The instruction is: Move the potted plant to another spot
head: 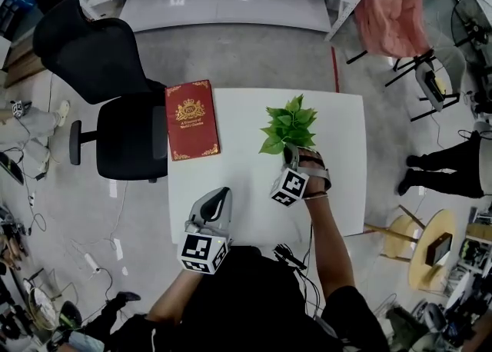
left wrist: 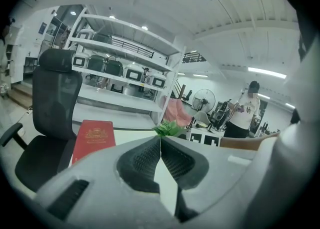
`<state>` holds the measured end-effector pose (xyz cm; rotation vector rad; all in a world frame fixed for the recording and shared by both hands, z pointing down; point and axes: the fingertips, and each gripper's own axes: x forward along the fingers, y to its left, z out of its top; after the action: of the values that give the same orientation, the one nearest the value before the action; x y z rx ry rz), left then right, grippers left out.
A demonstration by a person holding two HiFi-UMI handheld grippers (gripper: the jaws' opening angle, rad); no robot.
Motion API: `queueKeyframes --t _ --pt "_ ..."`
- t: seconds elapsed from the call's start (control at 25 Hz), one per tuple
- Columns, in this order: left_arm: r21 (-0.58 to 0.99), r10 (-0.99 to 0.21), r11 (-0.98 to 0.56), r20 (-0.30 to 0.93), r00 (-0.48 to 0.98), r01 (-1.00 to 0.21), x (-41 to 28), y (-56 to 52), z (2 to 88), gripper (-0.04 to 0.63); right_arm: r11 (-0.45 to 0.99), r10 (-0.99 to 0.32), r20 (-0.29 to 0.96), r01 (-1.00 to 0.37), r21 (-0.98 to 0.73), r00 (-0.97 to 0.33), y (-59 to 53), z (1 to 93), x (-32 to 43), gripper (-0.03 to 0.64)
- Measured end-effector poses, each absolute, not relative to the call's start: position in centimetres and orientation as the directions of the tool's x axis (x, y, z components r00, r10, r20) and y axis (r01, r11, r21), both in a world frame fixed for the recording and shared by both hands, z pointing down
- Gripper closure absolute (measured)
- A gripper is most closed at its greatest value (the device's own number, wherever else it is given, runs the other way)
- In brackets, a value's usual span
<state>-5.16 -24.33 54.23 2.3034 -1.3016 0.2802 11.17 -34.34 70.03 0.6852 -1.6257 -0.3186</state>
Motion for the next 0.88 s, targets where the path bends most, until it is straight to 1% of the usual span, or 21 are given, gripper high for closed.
queueKeyframes --t 0.16,0.36,0.64,0.76,0.88 --pt "0.299 -0.754 -0.448 0.381 0.536 -0.843 -4.9 -22.9 53.4 0.578 0.751 -0.628 0.776 -0.305 0.586 -0.053 -32.7 68.1 11.2 0.601" --pt "0.289 -0.76 -0.47 0.348 0.549 -0.834 -4.1 -20.3 52.0 0.577 0.672 -0.666 0.739 -0.51 0.536 -0.102 -29.3 64.4 11.4 0.601" --pt "0.27 -0.767 -0.502 0.3 0.567 -0.822 -2.3 -14.4 49.5 0.577 0.52 -0.707 0.684 -0.788 0.331 -0.179 -21.5 59.9 13.0 0.601" --pt "0.263 -0.77 -0.509 0.286 0.57 -0.82 -1.3 -11.2 48.6 0.577 0.443 -0.734 0.65 -0.865 0.237 -0.198 -17.4 58.2 14.2 0.603" --pt "0.247 -0.778 -0.51 0.276 0.565 -0.824 -0.6 -8.1 47.6 0.578 0.383 -0.761 0.61 -0.912 0.148 -0.221 -13.6 56.7 15.1 0.603"
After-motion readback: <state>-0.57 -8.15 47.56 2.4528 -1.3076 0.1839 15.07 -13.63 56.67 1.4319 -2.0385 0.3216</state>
